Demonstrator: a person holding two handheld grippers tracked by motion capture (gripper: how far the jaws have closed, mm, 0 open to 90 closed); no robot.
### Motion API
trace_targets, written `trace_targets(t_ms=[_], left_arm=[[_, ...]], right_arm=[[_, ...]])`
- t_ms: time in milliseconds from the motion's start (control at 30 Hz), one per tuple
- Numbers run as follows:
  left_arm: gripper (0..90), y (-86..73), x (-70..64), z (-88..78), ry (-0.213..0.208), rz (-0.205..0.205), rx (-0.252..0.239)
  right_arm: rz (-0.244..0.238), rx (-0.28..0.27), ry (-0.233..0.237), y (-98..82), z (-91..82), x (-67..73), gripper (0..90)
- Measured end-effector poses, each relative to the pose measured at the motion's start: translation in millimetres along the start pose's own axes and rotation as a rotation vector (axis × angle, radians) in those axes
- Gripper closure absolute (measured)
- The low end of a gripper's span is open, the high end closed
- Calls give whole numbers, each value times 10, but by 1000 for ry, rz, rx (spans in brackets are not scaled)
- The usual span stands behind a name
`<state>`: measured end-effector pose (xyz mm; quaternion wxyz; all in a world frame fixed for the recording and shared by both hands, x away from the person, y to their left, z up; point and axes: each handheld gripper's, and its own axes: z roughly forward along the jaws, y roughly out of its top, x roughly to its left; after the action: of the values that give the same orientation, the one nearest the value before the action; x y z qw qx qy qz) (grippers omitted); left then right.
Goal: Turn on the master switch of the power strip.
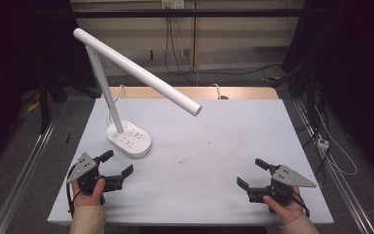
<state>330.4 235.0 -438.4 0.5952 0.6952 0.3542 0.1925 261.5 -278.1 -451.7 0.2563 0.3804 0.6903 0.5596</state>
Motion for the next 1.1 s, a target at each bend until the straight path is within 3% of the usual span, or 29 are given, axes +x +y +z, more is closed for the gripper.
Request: trace_targets(t_ms=[267, 433, 700, 733, 967, 1100], left_arm=[[30, 16, 16, 31, 9, 13, 11], [33, 59, 59, 52, 12, 0, 11], [35, 100, 139, 91, 53, -5, 4], [34, 112, 149, 103, 80, -7, -6], [36, 138, 191, 143, 74, -9, -10], [36, 142, 215, 191, 84, 9, 10]], right_arm=[[-5, -4, 2, 5, -10, -3, 49], [-9, -4, 6, 10, -12, 8, 49], [-9, -6, 6, 18, -14, 7, 49], [-8, -7, 6, 19, -13, 9, 49], [-9, -9, 7, 23, -13, 9, 49], [-10, -10, 8, 24, -15, 6, 49]])
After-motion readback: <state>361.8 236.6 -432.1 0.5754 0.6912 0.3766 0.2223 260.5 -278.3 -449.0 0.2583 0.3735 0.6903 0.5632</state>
